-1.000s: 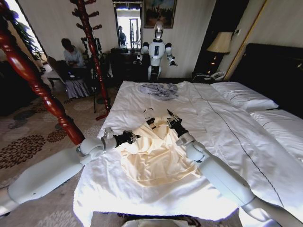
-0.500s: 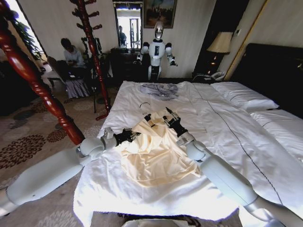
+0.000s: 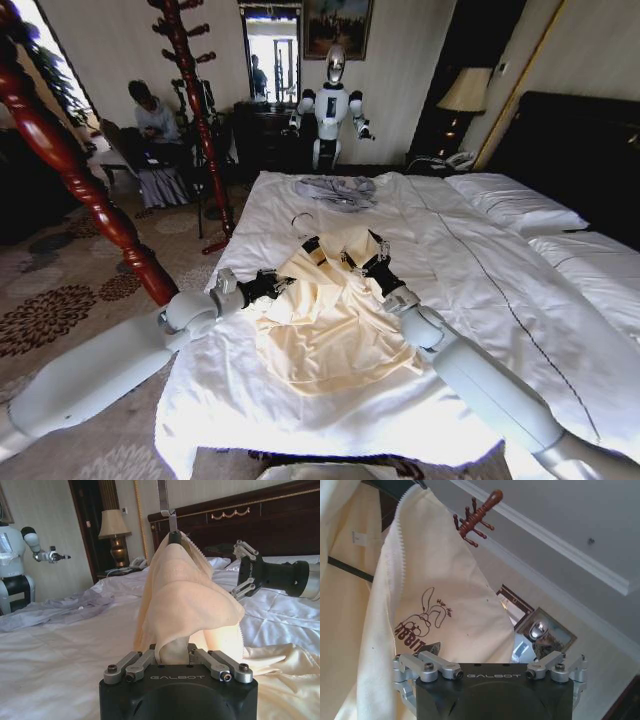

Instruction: Pick up the clothes from the bed and hang them on the clothes hanger.

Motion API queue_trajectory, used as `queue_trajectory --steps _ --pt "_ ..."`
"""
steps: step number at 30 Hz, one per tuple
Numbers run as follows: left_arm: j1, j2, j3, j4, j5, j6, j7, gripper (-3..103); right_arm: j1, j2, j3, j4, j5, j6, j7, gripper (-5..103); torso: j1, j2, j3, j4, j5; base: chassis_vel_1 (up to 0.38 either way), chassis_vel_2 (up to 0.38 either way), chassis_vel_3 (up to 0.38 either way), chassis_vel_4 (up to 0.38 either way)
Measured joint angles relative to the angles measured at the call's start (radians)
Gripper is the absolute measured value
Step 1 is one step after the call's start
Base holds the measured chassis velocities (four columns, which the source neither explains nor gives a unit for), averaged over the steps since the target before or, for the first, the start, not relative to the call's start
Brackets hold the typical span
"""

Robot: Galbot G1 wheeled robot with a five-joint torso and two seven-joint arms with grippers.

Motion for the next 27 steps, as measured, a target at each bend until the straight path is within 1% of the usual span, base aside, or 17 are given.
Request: queue_trajectory --steps 2,3,4,5,6,7,8,10,13,15,16,17,19,20,23,24,27 --pt "0.008 0.009 -0.01 -0.005 -0.01 0.0 0.0 18 -0.044 -0.014 0.03 0.034 0.131 -0.044 0.02 100 0.0 0.0 0.0 0.0001 -0.0002 0.0 0.0 0.0 0.0" --pt "0.008 0.009 -0.01 -0.005 -0.01 0.0 0.0 18 -0.044 -0.014 0.03 0.034 0.131 -0.044 0.02 100 0.0 0.0 0.0 0.0001 -0.0002 0.0 0.0 0.0 0.0" --pt "0.012 0.015 -0.016 -0.007 -0.015 0.0 -0.002 18 -0.072 -0.018 0.056 0.052 0.206 -0.076 0.04 100 0.0 0.0 0.0 0.0002 -0.0002 0.0 0.0 0.0 0.0" --pt "0.014 0.017 -0.019 -0.008 -0.018 0.0 -0.003 18 -0.085 -0.019 0.07 0.06 0.245 -0.091 0.052 100 0.0 0.0 0.0 0.0001 -0.0001 0.0 0.0 0.0 0.0" --pt "0.02 0.022 -0.025 -0.01 -0.023 0.0 -0.005 18 -0.121 -0.018 0.112 0.077 0.336 -0.117 0.074 100 0.0 0.0 0.0 0.0001 -0.0001 0.0 0.0 0.0 0.0" --pt "0.023 0.025 -0.029 -0.012 -0.025 0.0 -0.006 18 -0.148 -0.018 0.145 0.085 0.384 -0.124 0.081 100 0.0 0.0 0.0 0.0002 -0.0002 0.0 0.0 0.0 0.0" --pt "0.023 0.025 -0.029 -0.012 -0.025 0.0 -0.006 18 -0.148 -0.018 0.145 0.085 0.384 -0.124 0.081 100 0.0 0.0 0.0 0.0002 -0.0002 0.0 0.0 0.0 0.0" --pt "0.033 0.029 -0.039 -0.016 -0.029 0.0 -0.01 18 -0.21 -0.014 0.223 0.101 0.449 -0.128 0.086 100 0.0 0.0 0.0 0.0002 -0.0001 0.0 0.0 0.0 0.0" --pt "0.084 0.019 -0.1 -0.031 -0.037 0.0 -0.025 18 -0.365 0.034 0.389 0.139 0.448 -0.127 0.074 100 0.0 0.0 0.0 -0.0001 0.0003 0.0 0.0 0.0 0.0" --pt "0.084 0.019 -0.1 -0.031 -0.037 0.0 -0.025 18 -0.365 0.034 0.389 0.139 0.448 -0.127 0.074 100 0.0 0.0 0.0 -0.0001 0.0003 0.0 0.0 0.0 0.0" --pt "0.109 0.012 -0.131 -0.035 -0.039 0.0 -0.032 18 -0.421 0.055 0.44 0.158 0.436 -0.126 0.063 100 0.0 0.0 0.0 -0.0004 0.0001 0.0 0.0 0.0 0.0" --pt "0.156 -0.002 -0.213 -0.045 -0.058 0.008 -0.058 18 -0.559 0.104 0.578 0.238 0.417 -0.108 0.015 100 0.0 0.0 0.0 0.0002 -0.0004 0.0 0.0 0.0 0.0" --pt "0.163 0.0 -0.246 -0.052 -0.079 0.014 -0.066 18 -0.629 0.129 0.654 0.278 0.428 -0.085 -0.022 100 0.0 0.0 0.0 0.0002 -0.0004 0.0 0.0 0.0 0.0" --pt "0.163 0.0 -0.246 -0.052 -0.079 0.014 -0.066 18 -0.629 0.129 0.654 0.278 0.428 -0.085 -0.022 100 0.0 0.0 0.0 0.0002 -0.0004 0.0 0.0 0.0 0.0" --pt "0.168 0.016 -0.286 -0.065 -0.105 0.022 -0.069 18 -0.739 0.173 0.74 0.313 0.421 -0.01 -0.113 100 0.0 0.0 0.0 0.0001 -0.0002 0.0 0.0 0.0 0.0" --pt "0.168 0.016 -0.286 -0.065 -0.105 0.022 -0.069 18 -0.739 0.173 0.74 0.313 0.421 -0.01 -0.113 100 0.0 0.0 0.0 0.0001 -0.0002 0.0 0.0 0.0 0.0" --pt "0.186 0.03 -0.318 -0.081 -0.121 0.029 -0.074 18 -0.831 0.246 0.776 0.338 0.371 0.044 -0.157 100 0.0 0.0 0.0 -0.0001 -0.0003 0.0 0.0 0.0 0.0"
